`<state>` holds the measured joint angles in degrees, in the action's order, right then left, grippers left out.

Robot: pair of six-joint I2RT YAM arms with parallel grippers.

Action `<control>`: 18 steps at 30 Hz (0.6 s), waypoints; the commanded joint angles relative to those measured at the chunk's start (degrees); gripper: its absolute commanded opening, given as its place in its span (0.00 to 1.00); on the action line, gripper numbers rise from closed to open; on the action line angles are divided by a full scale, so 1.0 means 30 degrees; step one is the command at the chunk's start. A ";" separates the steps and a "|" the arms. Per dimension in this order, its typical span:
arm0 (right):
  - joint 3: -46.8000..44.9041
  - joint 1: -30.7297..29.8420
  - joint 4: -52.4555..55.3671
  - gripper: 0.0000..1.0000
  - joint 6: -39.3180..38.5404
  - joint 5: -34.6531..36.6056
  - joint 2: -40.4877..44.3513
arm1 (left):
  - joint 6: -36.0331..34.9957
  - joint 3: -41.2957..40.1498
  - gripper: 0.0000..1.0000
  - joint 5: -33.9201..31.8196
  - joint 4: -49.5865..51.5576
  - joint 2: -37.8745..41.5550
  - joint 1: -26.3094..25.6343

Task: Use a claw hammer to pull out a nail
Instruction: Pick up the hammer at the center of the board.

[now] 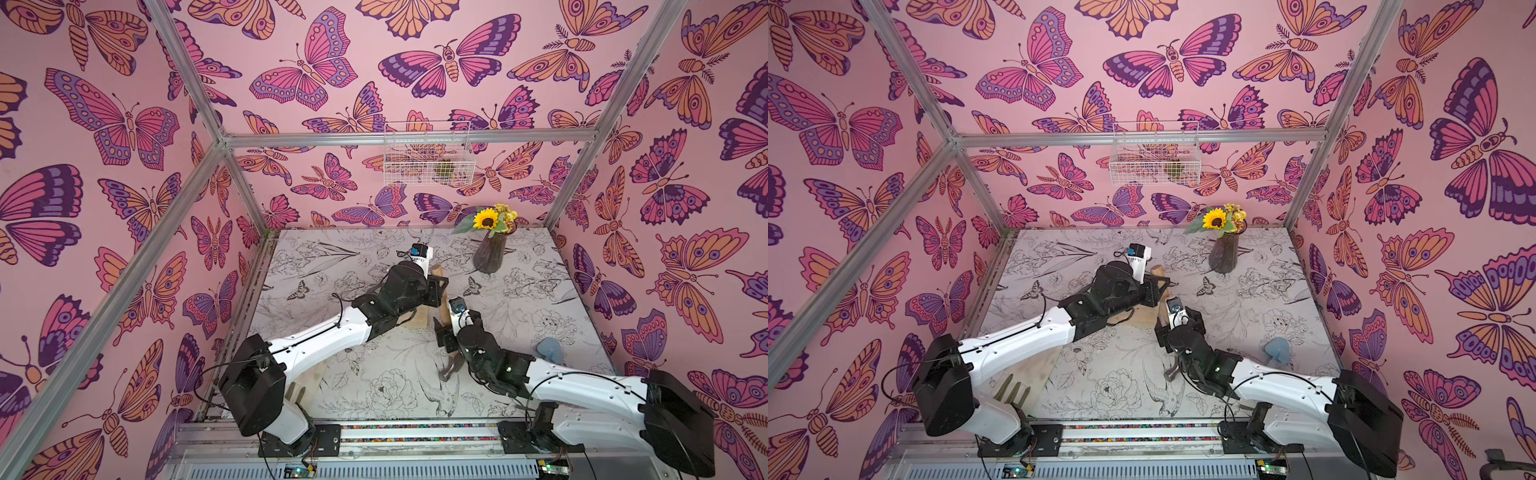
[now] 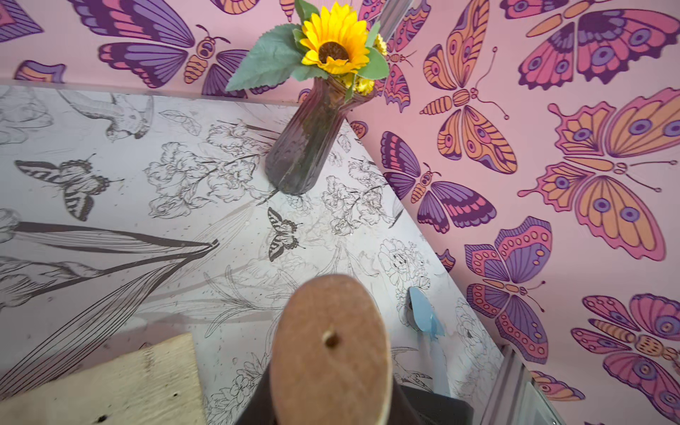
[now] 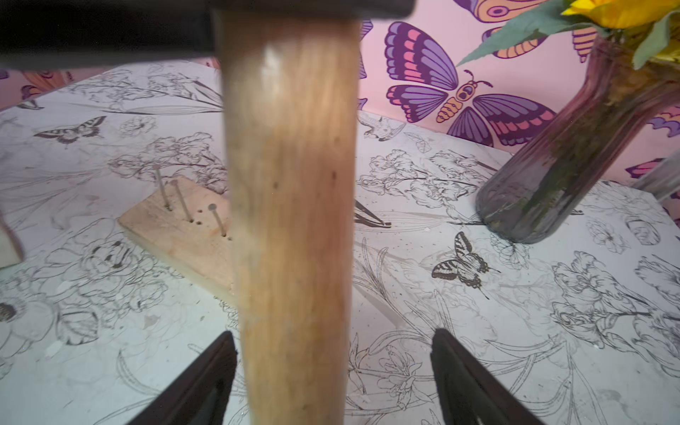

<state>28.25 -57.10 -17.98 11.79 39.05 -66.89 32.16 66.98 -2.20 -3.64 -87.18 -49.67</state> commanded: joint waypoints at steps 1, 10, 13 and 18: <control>0.0486 -0.0126 -0.2014 0.76 0.0580 0.1720 -0.0583 | 0.0744 0.0849 0.00 -0.2752 0.0872 0.1206 -0.0128; 0.0853 -0.0126 -0.5488 0.56 -0.0030 0.1231 -0.3425 | 0.1492 0.0733 0.00 -0.2996 0.1118 0.1801 -0.0143; 0.1228 -0.0126 -0.6193 0.44 -0.0154 0.1426 -0.4632 | 0.1636 0.0559 0.00 -0.3114 0.1101 0.1980 -0.0143; 0.1611 -0.0126 -0.7312 0.28 -0.0839 0.1573 -0.5902 | 0.1767 0.0099 0.00 -0.3514 0.1039 0.2507 -0.0117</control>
<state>31.83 -57.93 -34.72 7.05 42.06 -83.35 35.11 67.29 -11.33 2.55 -83.66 -50.28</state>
